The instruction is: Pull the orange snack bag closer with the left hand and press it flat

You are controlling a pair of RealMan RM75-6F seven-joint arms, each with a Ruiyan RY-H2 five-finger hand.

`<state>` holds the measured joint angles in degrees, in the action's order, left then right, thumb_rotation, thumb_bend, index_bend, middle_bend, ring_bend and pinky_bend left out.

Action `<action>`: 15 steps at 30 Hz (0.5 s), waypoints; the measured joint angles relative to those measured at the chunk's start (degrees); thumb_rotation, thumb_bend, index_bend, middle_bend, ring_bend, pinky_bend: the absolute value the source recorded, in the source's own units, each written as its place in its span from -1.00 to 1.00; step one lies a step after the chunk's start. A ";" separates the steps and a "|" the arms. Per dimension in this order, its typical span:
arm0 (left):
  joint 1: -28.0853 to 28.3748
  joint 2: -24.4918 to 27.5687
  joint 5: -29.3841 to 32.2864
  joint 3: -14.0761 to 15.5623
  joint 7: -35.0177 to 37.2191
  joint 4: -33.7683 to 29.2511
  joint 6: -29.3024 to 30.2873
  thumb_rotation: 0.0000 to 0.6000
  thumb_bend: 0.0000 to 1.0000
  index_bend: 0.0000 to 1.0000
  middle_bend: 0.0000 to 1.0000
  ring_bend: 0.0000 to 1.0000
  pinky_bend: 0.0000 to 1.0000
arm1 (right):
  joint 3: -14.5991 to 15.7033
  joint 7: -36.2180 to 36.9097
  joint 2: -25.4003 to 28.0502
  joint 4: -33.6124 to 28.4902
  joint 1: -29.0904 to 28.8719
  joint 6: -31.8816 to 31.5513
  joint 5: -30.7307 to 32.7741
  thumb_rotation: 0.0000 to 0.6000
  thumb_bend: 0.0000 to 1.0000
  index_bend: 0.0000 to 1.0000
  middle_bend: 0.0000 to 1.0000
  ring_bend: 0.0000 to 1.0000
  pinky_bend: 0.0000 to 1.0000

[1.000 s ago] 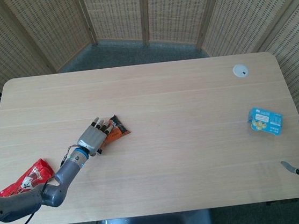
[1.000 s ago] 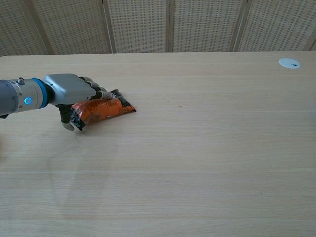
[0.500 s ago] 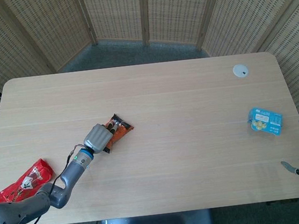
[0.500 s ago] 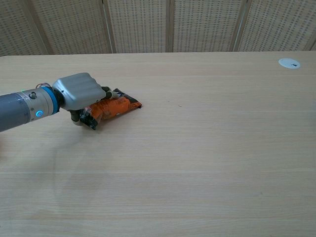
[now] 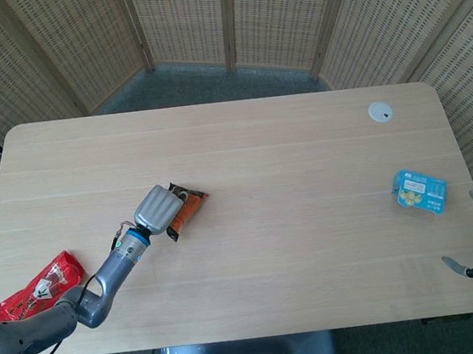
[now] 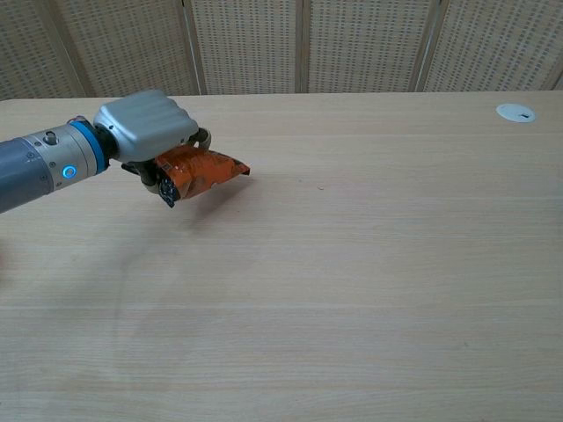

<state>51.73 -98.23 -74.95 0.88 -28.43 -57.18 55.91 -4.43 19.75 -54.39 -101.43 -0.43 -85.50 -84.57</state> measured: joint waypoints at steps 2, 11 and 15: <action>0.08 1.29 -0.26 -1.02 -0.30 -2.32 0.77 1.00 -0.99 0.88 0.52 0.75 1.00 | 0.11 0.00 0.03 -0.09 -0.01 0.04 -0.18 1.00 -1.00 -1.00 -1.00 -1.00 -1.00; 0.36 9.67 -0.38 -6.34 -4.11 -16.90 4.81 1.00 -0.99 0.88 0.52 0.75 1.00 | 0.24 0.11 0.31 -0.39 0.13 -0.36 -0.52 1.00 -1.00 -1.00 -1.00 -1.00 -1.00; 0.26 14.98 0.23 -9.13 -7.09 -25.14 6.83 1.00 -0.99 0.88 0.52 0.75 1.00 | 0.25 0.10 0.42 -0.58 0.17 -0.56 -0.67 1.00 -1.00 -1.00 -1.00 -1.00 -1.00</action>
<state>52.00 -83.25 -74.73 -8.24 -35.52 -82.32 62.75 -4.18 19.85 -53.98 -102.01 -0.26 -86.06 -85.24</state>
